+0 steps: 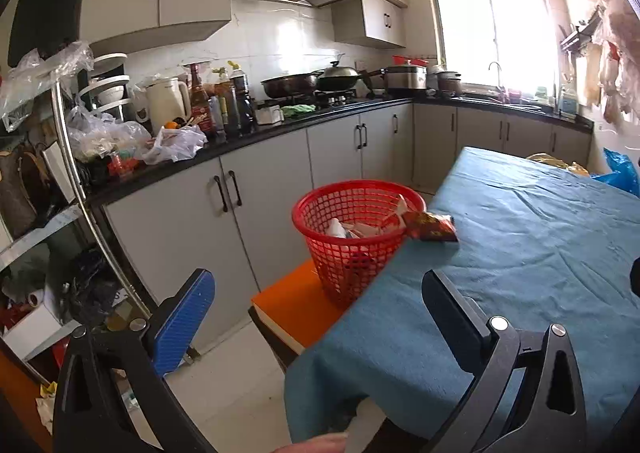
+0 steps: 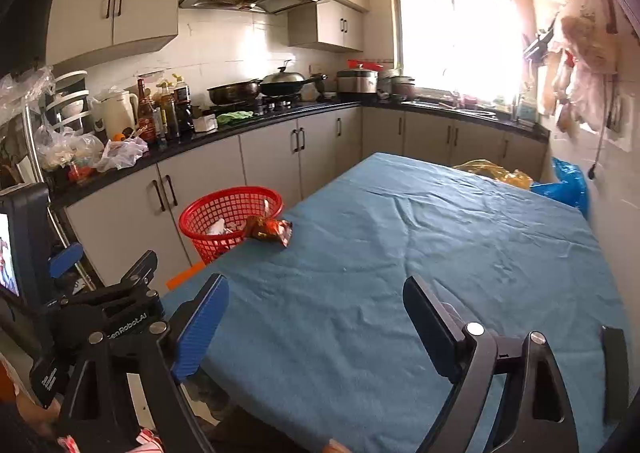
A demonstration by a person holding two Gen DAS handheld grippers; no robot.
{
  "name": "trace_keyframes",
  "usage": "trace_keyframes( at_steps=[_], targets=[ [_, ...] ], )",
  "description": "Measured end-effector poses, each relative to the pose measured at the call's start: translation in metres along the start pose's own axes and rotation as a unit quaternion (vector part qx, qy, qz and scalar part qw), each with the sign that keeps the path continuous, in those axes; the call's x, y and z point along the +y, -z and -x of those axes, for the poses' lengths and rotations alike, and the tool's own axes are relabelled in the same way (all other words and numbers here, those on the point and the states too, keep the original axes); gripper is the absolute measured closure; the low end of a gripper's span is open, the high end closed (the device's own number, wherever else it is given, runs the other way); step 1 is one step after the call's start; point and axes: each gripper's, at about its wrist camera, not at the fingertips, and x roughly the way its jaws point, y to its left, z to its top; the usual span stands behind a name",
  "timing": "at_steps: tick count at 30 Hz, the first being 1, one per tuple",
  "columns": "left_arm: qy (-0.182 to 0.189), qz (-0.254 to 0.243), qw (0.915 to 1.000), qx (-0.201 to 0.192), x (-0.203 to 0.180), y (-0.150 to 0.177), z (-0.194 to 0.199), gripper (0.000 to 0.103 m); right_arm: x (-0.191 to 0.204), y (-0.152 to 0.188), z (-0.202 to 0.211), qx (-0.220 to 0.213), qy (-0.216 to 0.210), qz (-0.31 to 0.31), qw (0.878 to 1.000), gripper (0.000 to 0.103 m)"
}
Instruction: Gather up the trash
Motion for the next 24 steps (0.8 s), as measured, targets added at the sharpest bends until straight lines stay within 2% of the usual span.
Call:
trace_keyframes(
  at_steps=[5, 10, 19, 24],
  targets=[
    [0.012, 0.001, 0.9999, -0.008, -0.006, 0.004, 0.007, 0.0, -0.003, 0.011, 0.018, -0.004, 0.023, 0.007, 1.0, 0.01],
    [0.038, 0.011, 0.9991, -0.01, -0.012, 0.005, 0.012, 0.0, -0.007, 0.017, 0.022, -0.003, 0.028, 0.009, 1.0, 0.01],
    [0.034, -0.014, 0.9993, -0.007, -0.023, 0.009, 0.012, 0.0, -0.005, 0.022, 0.019, 0.003, 0.024, 0.011, 1.0, 0.009],
    [0.031, -0.013, 0.9994, -0.004, -0.021, 0.009, 0.009, 0.0, -0.003, 0.024, 0.016, 0.009, 0.023, 0.014, 1.0, 0.009]
  ],
)
